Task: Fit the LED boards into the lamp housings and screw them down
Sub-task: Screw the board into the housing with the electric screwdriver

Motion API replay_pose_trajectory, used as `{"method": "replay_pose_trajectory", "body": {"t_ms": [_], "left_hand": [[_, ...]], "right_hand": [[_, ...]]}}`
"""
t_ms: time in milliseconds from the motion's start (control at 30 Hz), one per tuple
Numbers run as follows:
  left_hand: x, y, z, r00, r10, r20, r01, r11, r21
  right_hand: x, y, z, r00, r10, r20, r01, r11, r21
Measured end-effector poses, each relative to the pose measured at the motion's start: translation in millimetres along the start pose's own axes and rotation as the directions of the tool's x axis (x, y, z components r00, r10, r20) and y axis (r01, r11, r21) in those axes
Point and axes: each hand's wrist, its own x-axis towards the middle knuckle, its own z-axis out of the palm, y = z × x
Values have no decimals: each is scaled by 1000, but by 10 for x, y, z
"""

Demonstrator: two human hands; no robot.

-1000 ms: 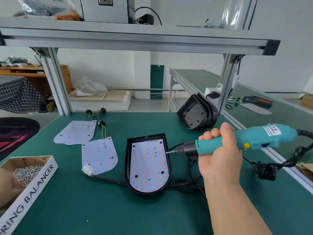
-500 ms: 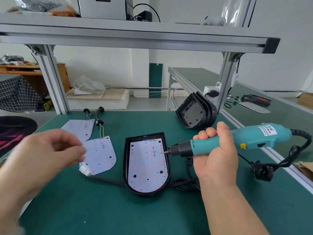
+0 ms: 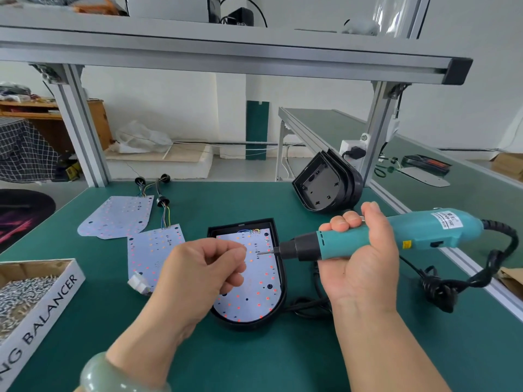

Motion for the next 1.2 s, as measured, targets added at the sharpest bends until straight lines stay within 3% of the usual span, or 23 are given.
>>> {"method": "replay_pose_trajectory", "body": {"t_ms": [633,967,1200], "left_hand": [[-52,11,36,991,0,136,2,1000,-14],[-77,13,25,975,188,122,-206,965,164],[-51,-9,32,986,118,115,-112,992,-56]], "right_hand": [[-55,-5,61,997,73,23,-74,996,41],[-90,38,60,997,58,53,-62,996,63],[-67,32,60,998,49,28,-50,996,73]]}}
